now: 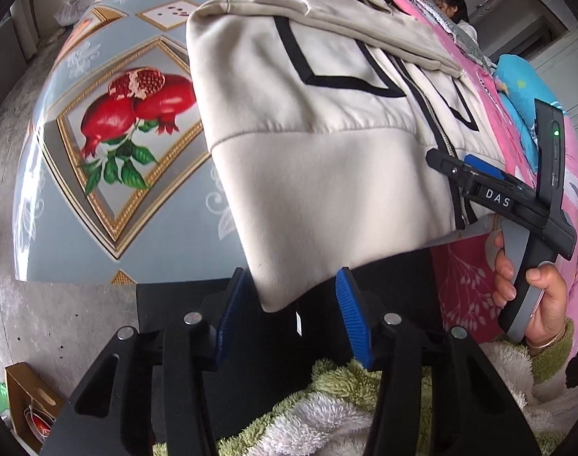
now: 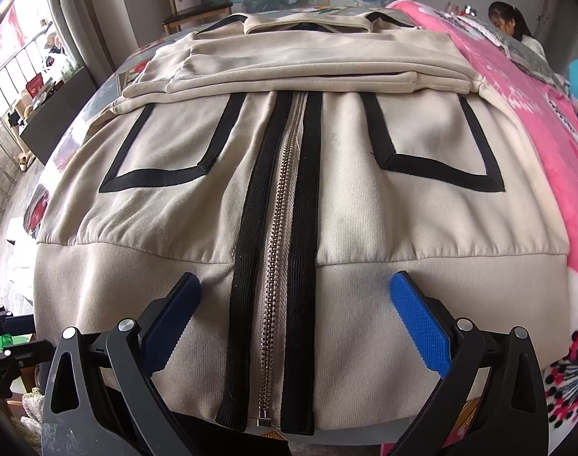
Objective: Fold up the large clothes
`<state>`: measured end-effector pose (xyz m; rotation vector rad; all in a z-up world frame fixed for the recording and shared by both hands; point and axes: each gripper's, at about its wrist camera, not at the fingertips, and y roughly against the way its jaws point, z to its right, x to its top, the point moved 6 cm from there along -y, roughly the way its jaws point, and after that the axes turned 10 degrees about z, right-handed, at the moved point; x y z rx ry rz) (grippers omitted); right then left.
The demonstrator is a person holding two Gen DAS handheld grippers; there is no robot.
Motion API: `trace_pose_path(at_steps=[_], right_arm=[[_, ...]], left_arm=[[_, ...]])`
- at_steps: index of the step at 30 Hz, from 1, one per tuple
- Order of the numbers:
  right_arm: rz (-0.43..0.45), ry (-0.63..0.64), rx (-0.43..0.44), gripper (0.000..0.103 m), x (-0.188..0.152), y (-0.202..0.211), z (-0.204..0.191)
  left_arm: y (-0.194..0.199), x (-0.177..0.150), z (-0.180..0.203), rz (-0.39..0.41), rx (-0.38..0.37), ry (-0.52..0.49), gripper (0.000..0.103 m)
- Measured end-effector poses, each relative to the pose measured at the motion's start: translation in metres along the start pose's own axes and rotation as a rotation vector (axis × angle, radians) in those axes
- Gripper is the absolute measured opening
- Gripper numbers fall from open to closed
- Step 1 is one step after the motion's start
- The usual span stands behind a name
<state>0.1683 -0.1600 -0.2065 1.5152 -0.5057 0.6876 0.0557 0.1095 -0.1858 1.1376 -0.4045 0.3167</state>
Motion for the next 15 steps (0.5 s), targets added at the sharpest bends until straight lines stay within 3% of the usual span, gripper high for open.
trace_pose_path(at_steps=[8, 15], right_arm=[[0.006, 0.003, 0.009, 0.097, -0.002, 0.002, 0.002], [0.012, 0.006, 0.009, 0.097, -0.003, 0.003, 0.001]], left_arm=[[-0.01, -0.003, -0.001, -0.043, -0.035, 0.062, 0.048], [0.008, 0.002, 0.007, 0.012, -0.118, 0.079, 0.047]])
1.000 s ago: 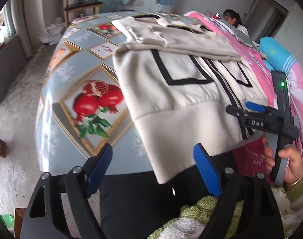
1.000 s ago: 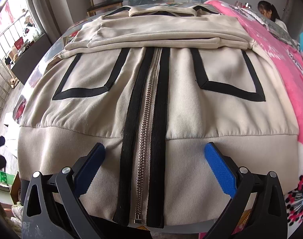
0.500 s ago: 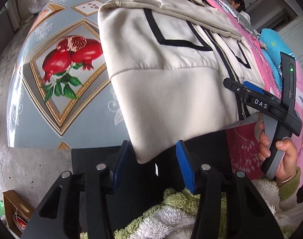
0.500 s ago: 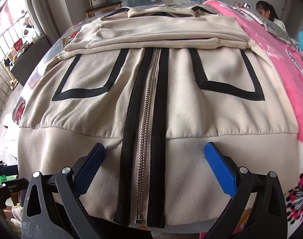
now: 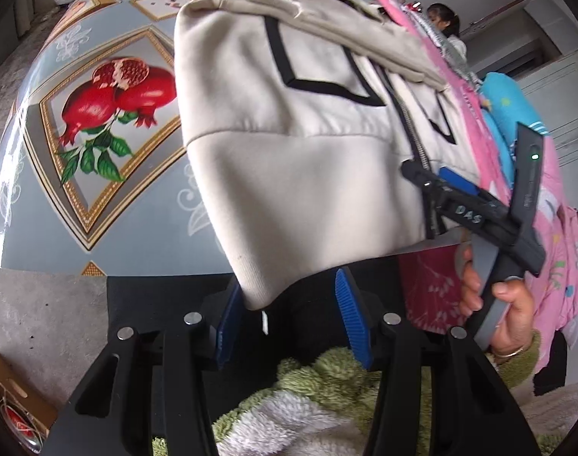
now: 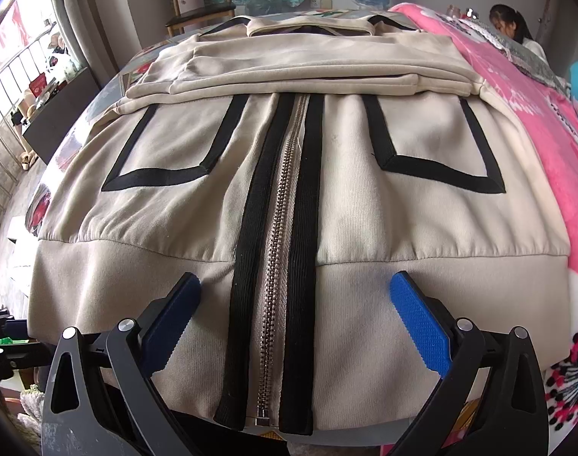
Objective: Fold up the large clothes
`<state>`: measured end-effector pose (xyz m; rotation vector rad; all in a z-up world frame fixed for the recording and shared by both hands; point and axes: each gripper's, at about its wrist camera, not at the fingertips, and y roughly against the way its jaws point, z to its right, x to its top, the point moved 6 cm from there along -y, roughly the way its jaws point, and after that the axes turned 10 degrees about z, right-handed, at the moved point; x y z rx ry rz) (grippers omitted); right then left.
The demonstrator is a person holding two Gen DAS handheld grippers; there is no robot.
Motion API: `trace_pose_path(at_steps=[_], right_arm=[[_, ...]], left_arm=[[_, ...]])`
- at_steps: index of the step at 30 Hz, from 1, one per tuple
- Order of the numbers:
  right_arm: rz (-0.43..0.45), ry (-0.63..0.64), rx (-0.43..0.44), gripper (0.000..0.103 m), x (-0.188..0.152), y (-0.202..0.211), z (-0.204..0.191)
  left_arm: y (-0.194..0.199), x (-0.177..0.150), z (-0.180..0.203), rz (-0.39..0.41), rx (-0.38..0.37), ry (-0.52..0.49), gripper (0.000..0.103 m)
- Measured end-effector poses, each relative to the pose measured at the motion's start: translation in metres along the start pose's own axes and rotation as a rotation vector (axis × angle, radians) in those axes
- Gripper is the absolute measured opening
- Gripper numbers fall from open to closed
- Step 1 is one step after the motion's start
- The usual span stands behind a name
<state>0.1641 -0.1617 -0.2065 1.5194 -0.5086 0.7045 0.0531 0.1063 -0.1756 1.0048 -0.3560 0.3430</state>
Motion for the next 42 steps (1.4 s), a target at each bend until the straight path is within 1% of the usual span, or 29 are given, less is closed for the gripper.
trace_pose_path(at_steps=[3, 9, 13, 14, 15, 18, 24, 27, 30, 32, 38, 42], right_arm=[[0.0, 0.001, 0.0, 0.097, 0.0, 0.0, 0.0], [-0.001, 0.001, 0.002, 0.097, 0.0, 0.0, -0.001], [0.001, 0.001, -0.002, 0.097, 0.0, 0.0, 0.0], [0.001, 0.001, -0.003, 0.097, 0.0, 0.0, 0.0], [0.0, 0.001, -0.003, 0.097, 0.0, 0.0, -0.001], [0.0, 0.003, 0.003, 0.097, 0.0, 0.0, 0.0], [0.001, 0.006, 0.015, 0.097, 0.0, 0.003, 0.0], [-0.003, -0.013, 0.02, 0.097, 0.0, 0.008, 0.005], [0.012, -0.039, -0.008, 0.097, 0.0, 0.016, 0.02], [0.024, -0.067, -0.041, 0.097, -0.001, 0.023, 0.037], [0.04, -0.176, -0.147, 0.097, -0.012, 0.046, 0.103], [0.044, -0.223, -0.215, 0.097, -0.023, 0.064, 0.149]], left_arm=[[0.003, 0.003, 0.002, 0.017, -0.024, 0.006, 0.047], [-0.001, 0.011, -0.005, 0.024, -0.027, 0.066, 0.047], [-0.002, 0.013, -0.006, 0.036, -0.009, 0.05, 0.047], [-0.002, 0.013, -0.005, 0.041, -0.003, 0.039, 0.045], [-0.002, 0.014, -0.004, 0.048, 0.01, 0.021, 0.037], [-0.002, 0.017, 0.001, 0.064, 0.055, -0.05, 0.019], [-0.001, 0.021, 0.001, 0.073, 0.061, -0.078, 0.014], [-0.002, 0.021, -0.001, 0.071, 0.065, -0.083, 0.013], [-0.004, 0.021, 0.0, 0.067, 0.067, -0.09, 0.013], [-0.006, 0.022, 0.001, 0.062, 0.066, -0.091, 0.013], [-0.008, 0.024, 0.001, 0.059, 0.056, -0.09, 0.013], [-0.009, 0.024, 0.0, 0.056, 0.061, -0.091, 0.013]])
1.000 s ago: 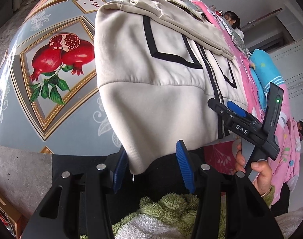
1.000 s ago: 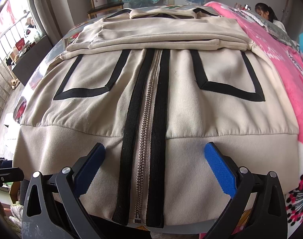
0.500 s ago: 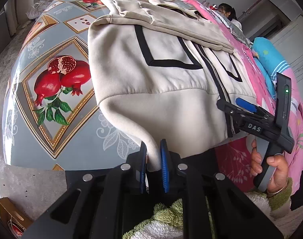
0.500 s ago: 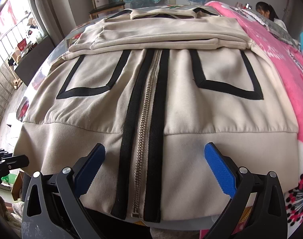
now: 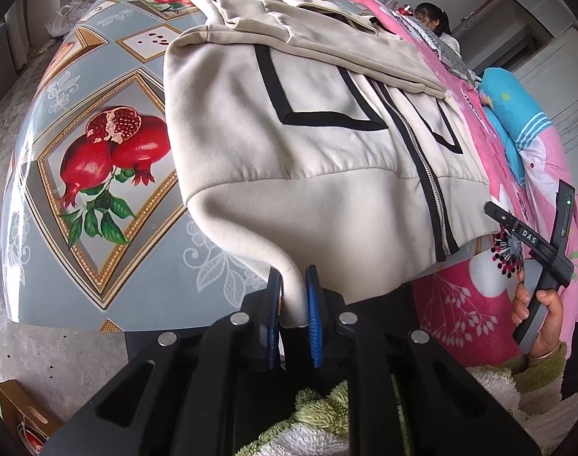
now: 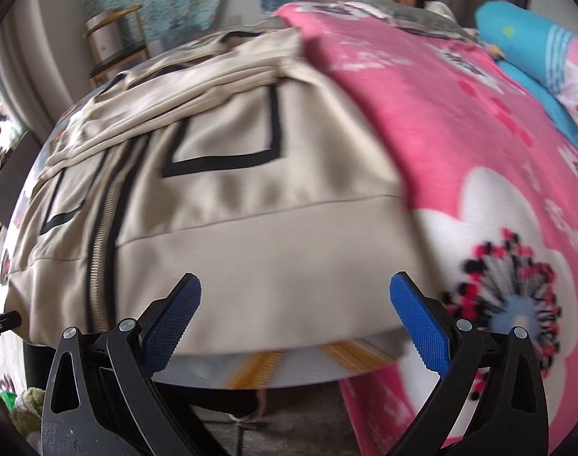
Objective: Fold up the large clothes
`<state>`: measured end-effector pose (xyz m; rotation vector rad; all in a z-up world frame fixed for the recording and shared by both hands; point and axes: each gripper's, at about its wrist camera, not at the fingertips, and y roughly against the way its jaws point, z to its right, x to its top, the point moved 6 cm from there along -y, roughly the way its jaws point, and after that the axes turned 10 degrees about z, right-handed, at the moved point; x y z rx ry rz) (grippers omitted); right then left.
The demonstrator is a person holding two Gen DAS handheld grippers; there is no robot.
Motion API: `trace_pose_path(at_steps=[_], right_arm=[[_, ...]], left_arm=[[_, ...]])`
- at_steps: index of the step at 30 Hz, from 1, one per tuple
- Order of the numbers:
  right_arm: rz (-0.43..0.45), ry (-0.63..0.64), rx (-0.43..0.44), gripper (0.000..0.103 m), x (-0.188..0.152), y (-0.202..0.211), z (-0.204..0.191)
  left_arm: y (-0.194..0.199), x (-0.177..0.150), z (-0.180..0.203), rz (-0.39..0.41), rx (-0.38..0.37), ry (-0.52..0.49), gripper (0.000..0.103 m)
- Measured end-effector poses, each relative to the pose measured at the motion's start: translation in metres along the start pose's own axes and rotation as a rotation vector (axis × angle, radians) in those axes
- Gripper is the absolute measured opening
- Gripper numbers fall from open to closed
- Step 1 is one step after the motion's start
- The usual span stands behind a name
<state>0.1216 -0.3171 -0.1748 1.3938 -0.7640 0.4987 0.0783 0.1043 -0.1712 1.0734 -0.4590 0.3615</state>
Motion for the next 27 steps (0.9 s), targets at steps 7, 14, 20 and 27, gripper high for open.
trace_pose_path(at_steps=[7, 14, 20, 27], right_arm=[[-0.058, -0.046, -0.007, 0.094, -0.008, -0.004, 0.048], [-0.117, -0.08, 0.067, 0.086, -0.017, -0.015, 0.058], [-0.135, -0.117, 0.112, 0.075, -0.014, -0.018, 0.058], [-0.135, -0.12, 0.127, 0.068, -0.012, -0.017, 0.054]], left_arm=[[-0.001, -0.001, 0.001, 0.006, 0.019, -0.018, 0.013], [-0.002, 0.0, 0.002, 0.003, 0.026, -0.03, 0.013], [-0.002, 0.0, 0.002, 0.004, 0.026, -0.029, 0.013], [-0.003, 0.001, 0.001, 0.005, 0.023, -0.024, 0.013]])
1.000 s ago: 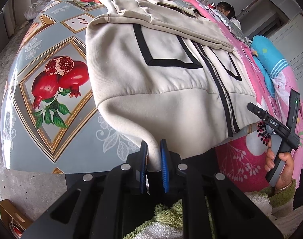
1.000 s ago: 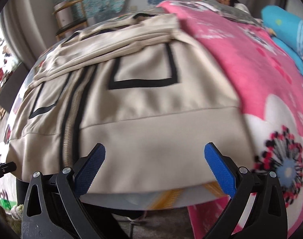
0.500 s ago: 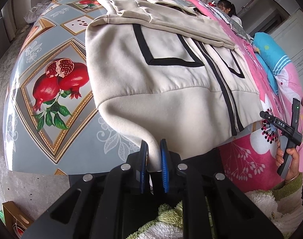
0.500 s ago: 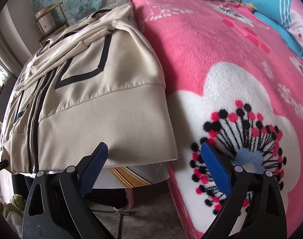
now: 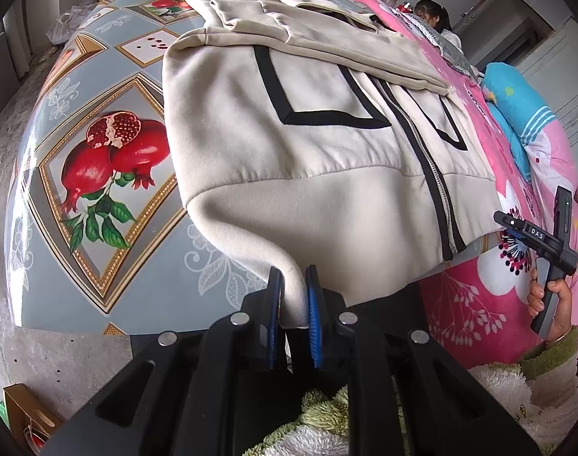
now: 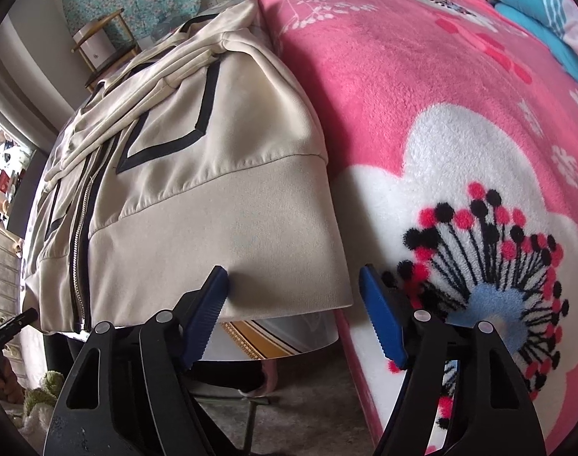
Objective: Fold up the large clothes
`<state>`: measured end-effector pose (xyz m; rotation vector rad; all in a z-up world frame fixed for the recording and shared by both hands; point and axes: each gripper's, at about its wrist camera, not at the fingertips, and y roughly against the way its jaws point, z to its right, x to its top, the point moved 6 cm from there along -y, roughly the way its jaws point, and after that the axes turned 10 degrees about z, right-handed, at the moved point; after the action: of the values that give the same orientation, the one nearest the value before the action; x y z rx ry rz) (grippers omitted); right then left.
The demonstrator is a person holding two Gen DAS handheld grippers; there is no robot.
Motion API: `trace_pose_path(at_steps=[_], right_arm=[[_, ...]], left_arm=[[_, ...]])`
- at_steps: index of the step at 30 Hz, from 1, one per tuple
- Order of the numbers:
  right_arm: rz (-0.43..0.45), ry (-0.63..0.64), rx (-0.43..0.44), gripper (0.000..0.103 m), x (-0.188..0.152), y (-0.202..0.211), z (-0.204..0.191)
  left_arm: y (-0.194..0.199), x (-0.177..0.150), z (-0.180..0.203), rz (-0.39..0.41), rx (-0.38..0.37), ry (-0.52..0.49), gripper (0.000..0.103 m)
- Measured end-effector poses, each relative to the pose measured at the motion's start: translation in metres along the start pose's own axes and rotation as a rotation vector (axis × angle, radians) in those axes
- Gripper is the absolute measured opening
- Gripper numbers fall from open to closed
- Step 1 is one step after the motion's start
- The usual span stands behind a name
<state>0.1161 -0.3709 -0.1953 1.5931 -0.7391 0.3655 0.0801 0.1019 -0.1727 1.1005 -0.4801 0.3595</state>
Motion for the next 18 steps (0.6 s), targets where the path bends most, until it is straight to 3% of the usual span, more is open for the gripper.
trace_pose_path(at_steps=[5, 8, 13, 18], right_arm=[[-0.01, -0.092, 0.054, 0.067, 0.0, -0.004, 0.009], [-0.013, -0.111, 0.077, 0.058, 0.001, -0.004, 0.008], [0.02, -0.025, 0.027, 0.04, 0.002, 0.006, -0.005], [0.041, 0.009, -0.005, 0.014, 0.005, 0.01, -0.008]], left_arm=[[0.0, 0.0, 0.0, -0.001, -0.002, -0.003, 0.013], [0.0, -0.001, 0.0, 0.0, -0.001, -0.01, 0.013], [0.001, -0.001, 0.002, 0.006, 0.011, -0.035, 0.013], [0.003, -0.001, 0.005, 0.025, 0.014, -0.07, 0.012]])
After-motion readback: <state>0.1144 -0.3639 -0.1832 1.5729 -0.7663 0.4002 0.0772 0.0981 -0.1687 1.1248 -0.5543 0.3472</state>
